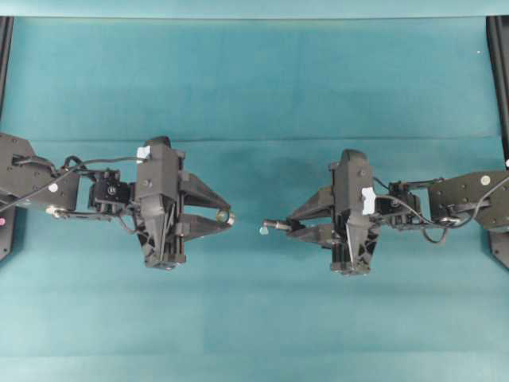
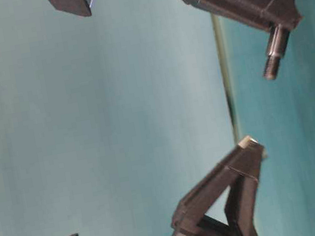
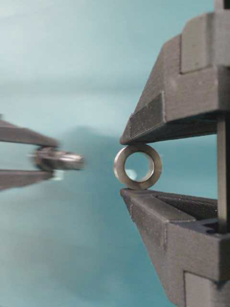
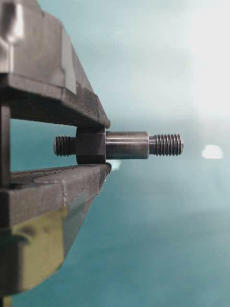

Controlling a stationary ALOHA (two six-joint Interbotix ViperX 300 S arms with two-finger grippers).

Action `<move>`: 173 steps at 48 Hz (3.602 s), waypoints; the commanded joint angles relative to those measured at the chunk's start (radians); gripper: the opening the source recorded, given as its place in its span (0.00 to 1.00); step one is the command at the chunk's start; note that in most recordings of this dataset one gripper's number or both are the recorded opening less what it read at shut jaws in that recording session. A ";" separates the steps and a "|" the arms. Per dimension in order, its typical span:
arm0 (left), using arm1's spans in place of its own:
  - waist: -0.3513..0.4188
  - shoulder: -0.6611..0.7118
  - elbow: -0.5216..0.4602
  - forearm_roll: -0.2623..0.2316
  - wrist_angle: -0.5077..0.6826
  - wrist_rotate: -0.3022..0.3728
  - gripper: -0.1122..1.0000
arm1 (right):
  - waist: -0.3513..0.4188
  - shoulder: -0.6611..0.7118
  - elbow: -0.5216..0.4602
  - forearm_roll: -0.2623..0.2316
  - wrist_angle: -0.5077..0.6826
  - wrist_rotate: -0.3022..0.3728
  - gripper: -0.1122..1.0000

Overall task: Insert the washer onto the shaft with both hands.
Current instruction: 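Bring the held washer and shaft together, aligning washer over shaft tip, then push the washer with the left gripper down the shaft toward the hex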

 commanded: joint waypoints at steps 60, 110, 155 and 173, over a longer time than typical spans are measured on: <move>0.002 0.083 -0.064 0.000 -0.114 -0.052 0.41 | 0.005 0.066 -0.046 0.034 -0.163 0.012 0.11; -0.006 0.138 -0.109 0.000 -0.112 -0.052 0.41 | 0.005 0.083 -0.083 0.061 -0.216 0.009 0.11; -0.025 0.184 -0.147 0.000 -0.058 -0.051 0.41 | 0.005 0.083 -0.081 0.061 -0.178 0.009 0.11; -0.023 0.186 -0.152 0.002 -0.046 -0.057 0.41 | 0.006 0.083 -0.080 0.063 -0.175 0.008 0.10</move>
